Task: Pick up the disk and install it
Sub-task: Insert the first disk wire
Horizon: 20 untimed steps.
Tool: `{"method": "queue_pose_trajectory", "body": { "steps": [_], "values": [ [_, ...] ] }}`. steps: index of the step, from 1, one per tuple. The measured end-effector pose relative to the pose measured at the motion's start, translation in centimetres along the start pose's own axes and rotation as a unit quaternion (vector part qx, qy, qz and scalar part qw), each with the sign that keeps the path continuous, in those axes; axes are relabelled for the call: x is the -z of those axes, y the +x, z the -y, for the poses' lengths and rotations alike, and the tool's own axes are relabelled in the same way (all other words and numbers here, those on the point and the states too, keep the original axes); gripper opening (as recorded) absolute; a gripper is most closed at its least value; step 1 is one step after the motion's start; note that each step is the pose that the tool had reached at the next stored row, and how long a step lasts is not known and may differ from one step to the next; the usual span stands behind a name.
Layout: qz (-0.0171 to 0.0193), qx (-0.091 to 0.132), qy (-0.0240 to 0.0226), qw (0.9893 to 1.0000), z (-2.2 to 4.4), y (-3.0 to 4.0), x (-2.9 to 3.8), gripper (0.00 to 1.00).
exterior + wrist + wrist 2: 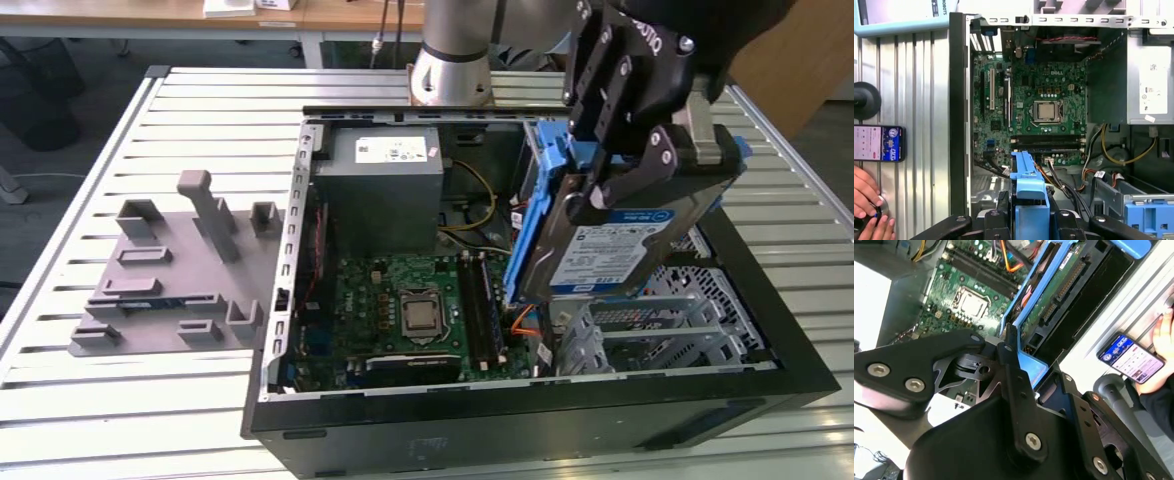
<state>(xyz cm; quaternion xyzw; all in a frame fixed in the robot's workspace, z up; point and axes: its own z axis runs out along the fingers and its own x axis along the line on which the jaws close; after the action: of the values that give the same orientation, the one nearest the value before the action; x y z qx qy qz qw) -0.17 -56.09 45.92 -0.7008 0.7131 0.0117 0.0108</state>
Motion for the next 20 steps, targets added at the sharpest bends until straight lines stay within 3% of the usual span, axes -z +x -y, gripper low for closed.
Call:
{"method": "queue_pose_trajectory", "body": {
  "steps": [6,13,20],
  "values": [
    [0.0002,0.0,0.0,1.0,0.89,0.83,-0.49,0.36],
    [-0.0001,0.0,-0.0046,1.0,3.72,0.8,-0.72,0.36],
    [-0.0001,0.0,-0.0049,1.0,5.3,0.78,-0.91,0.36]
  ]
}}
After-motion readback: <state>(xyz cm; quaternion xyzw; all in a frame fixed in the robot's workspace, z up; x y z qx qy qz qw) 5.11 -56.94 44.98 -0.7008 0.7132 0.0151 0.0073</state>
